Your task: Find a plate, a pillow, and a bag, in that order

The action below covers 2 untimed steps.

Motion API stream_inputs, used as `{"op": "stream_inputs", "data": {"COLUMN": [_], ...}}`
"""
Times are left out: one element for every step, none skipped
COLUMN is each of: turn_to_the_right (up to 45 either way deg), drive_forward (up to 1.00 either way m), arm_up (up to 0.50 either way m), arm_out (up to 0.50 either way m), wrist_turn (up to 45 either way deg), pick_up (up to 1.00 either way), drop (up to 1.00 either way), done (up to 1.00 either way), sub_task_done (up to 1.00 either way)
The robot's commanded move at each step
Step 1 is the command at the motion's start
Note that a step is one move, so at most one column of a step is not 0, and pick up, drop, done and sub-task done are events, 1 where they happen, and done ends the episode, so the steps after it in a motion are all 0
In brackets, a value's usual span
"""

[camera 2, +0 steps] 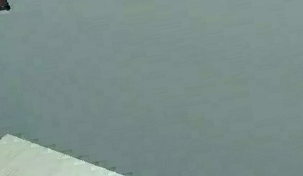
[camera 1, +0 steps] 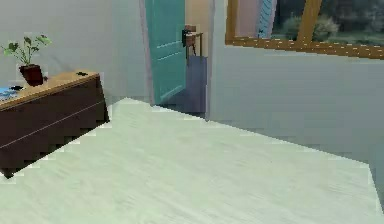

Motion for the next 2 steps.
{"op": "stream_inputs", "data": {"turn_to_the_right": [-45.0,-15.0], "drive_forward": [0.0,0.0], "arm_up": [0.0,0.0], "arm_out": [0.0,0.0], "wrist_turn": [0.0,0.0], "pick_up": [0.0,0.0], "drop": [0.0,0.0], "done": [0.0,0.0], "sub_task_done": [0.0,0.0]}}
